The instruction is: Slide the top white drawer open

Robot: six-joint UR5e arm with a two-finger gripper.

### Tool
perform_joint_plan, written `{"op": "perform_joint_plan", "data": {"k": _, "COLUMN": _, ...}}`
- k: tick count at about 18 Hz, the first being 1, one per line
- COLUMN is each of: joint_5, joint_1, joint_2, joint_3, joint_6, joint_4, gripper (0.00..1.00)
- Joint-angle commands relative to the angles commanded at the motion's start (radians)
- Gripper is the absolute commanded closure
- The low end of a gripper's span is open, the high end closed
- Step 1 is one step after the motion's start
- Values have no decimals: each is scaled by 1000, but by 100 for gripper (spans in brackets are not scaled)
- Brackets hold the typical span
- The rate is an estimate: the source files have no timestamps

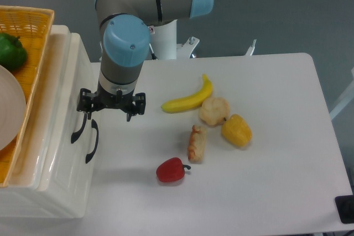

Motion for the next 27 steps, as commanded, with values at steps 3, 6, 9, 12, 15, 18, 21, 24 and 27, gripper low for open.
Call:
{"op": "perform_joint_plan", "data": {"k": 3, "joint_5": -6, "joint_1": 2, "joint_2": -2, "joint_3": 0, "joint_6": 5, "joint_4": 0, "gripper": 0}}
{"op": "perform_joint_plan", "data": {"k": 6, "joint_5": -26, "joint_1": 5, "joint_2": -5, "joint_3": 2, "joint_6": 8, "joint_4": 2, "gripper": 0}}
{"op": "perform_joint_plan", "data": {"k": 9, "joint_5": -57, "joint_1": 9, "joint_2": -5, "joint_3": -2, "joint_6": 8, "joint_4": 2, "gripper": 0}}
{"op": "perform_joint_plan", "data": {"k": 12, "joint_5": -61, "joint_1": 8, "joint_2": -6, "joint_3": -5, "joint_6": 8, "joint_4": 3, "gripper": 0}}
{"op": "perform_joint_plan", "data": {"k": 15, "joint_5": -61, "joint_1": 8, "joint_2": -9, "joint_3": -8, "joint_6": 6, "joint_4": 5, "gripper": 0}}
{"op": "perform_joint_plan", "data": {"k": 18, "joint_5": -63, "joint_1": 8, "joint_2": -9, "joint_3": -9, "joint_6": 8, "joint_4": 5, "gripper": 0}}
{"op": "perform_joint_plan", "data": {"k": 21, "joint_5": -63, "joint_1": 8, "joint_2": -11, "joint_3": -12, "joint_6": 6, "joint_4": 6, "gripper": 0}}
{"op": "perform_joint_plan", "data": {"k": 24, "joint_5": -63, "joint_1": 6, "joint_2": -14, "joint_3": -12, "joint_6": 6, "joint_4": 6, "gripper": 0}}
{"op": "perform_joint_plan", "data": {"k": 27, "joint_5": -64, "joint_1": 3, "joint_2": -20, "joint_3": -12, "joint_6": 6, "joint_4": 6, "gripper": 0}}
